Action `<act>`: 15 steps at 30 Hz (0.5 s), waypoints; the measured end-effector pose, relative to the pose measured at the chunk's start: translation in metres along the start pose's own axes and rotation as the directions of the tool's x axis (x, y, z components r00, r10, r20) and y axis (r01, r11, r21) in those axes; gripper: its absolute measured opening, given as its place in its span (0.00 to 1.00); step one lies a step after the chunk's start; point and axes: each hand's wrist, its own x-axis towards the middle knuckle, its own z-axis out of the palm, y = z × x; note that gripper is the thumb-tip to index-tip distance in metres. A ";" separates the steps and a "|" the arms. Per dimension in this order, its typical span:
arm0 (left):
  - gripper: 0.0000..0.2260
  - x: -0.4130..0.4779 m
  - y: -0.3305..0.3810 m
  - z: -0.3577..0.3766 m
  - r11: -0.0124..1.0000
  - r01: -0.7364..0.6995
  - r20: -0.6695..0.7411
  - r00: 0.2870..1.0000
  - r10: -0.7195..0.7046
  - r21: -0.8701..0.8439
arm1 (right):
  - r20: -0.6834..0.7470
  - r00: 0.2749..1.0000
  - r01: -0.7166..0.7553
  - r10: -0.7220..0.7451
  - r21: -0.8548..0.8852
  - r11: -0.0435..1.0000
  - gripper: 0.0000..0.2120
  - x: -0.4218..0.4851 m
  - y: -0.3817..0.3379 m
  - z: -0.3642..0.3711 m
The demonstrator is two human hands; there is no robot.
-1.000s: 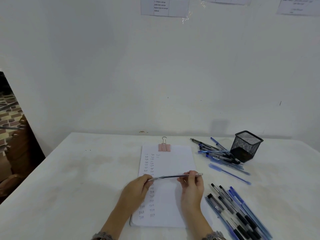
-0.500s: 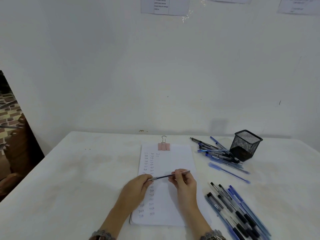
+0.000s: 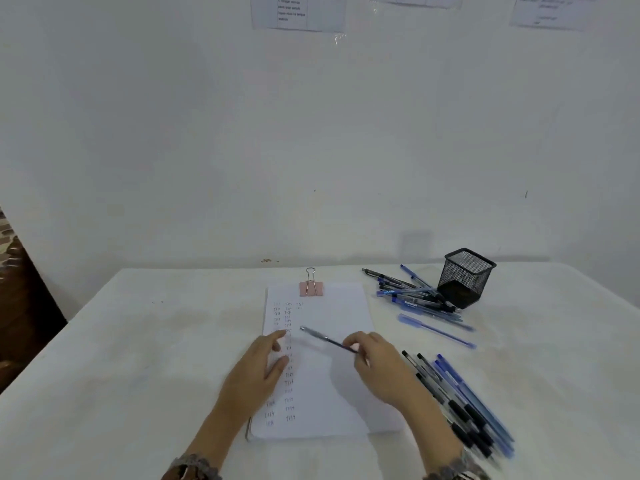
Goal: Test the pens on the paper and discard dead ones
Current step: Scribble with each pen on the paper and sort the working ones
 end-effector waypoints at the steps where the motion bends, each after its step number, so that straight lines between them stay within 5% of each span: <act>1: 0.16 0.000 -0.002 0.000 0.999 -0.007 -0.044 0.999 0.009 0.040 | -0.106 0.994 -0.042 0.040 -0.013 0.999 0.13 -0.007 0.006 -0.010; 4: 0.25 0.002 -0.008 0.004 0.975 -0.029 -0.097 0.994 0.052 0.219 | -0.331 0.893 -0.331 0.304 -0.028 0.943 0.12 -0.031 0.042 -0.042; 7: 0.31 0.003 -0.007 0.007 0.970 0.028 -0.070 0.997 -0.011 0.243 | -0.275 0.777 -0.619 0.566 -0.170 0.767 0.10 -0.052 0.070 -0.061; 12: 0.35 0.005 -0.012 0.009 0.969 0.064 -0.021 0.998 -0.061 0.238 | -0.085 0.798 -0.592 0.597 -0.295 0.750 0.05 -0.054 0.092 -0.064; 15: 0.35 0.005 -0.012 0.010 0.969 0.060 -0.030 0.998 -0.055 0.239 | -0.132 0.848 -0.530 0.514 -0.256 0.808 0.05 -0.028 0.105 -0.073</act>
